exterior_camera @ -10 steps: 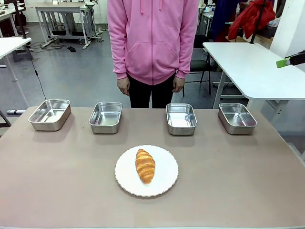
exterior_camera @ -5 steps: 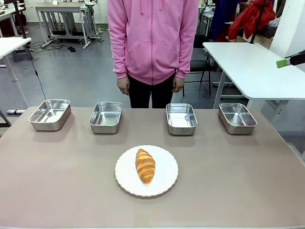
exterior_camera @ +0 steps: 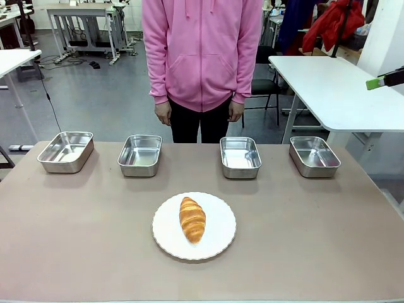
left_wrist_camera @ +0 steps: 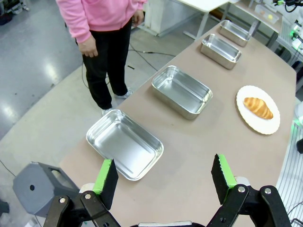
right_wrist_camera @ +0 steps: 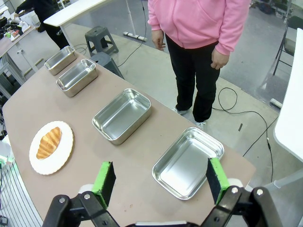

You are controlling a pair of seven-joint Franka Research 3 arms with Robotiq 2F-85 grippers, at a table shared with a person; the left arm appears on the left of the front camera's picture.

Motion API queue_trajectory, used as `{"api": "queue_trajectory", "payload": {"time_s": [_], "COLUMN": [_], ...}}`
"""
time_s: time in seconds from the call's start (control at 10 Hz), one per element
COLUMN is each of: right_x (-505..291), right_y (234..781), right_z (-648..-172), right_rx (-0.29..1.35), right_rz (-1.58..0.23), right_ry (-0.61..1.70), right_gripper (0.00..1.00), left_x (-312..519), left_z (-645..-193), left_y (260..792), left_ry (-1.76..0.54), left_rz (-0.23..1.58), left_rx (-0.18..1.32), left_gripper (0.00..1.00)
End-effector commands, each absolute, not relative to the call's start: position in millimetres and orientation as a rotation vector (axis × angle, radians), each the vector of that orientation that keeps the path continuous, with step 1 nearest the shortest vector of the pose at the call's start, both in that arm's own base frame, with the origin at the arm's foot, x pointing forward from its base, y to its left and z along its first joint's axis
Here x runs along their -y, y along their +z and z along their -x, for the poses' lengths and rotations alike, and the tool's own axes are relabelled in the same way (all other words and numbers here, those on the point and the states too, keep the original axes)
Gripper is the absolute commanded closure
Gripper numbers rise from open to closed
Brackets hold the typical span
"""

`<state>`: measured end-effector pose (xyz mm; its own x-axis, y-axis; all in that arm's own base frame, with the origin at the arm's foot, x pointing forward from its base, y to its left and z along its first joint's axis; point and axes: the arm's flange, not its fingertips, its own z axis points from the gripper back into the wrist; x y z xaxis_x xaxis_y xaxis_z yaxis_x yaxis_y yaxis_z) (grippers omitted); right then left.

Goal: Place the bread in the container.
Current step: Place the Butter Roll into the Airtight Container indicated by the human.

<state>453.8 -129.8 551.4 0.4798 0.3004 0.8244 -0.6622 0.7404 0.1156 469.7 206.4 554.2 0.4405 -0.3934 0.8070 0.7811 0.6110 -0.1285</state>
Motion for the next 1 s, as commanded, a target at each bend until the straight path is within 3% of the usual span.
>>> {"api": "queue_trajectory", "payload": {"time_s": [0.0, 0.9], "right_x": [128.2, 128.2], "right_y": [551.5, 551.5], "right_z": [-453.0, -453.0], "right_rx": [0.896, 0.896], "right_rz": [-0.458, -0.458], "right_ry": [0.617, 0.617], "right_gripper": [0.0, 0.0], "left_x": [-206.7, -206.7], "left_z": [-468.2, -468.2], "left_y": [556.0, 556.0], "left_ry": [-0.783, -0.783], "left_rz": [0.537, 0.537], "left_rx": [0.829, 0.829], "left_gripper": [0.0, 0.0]}}
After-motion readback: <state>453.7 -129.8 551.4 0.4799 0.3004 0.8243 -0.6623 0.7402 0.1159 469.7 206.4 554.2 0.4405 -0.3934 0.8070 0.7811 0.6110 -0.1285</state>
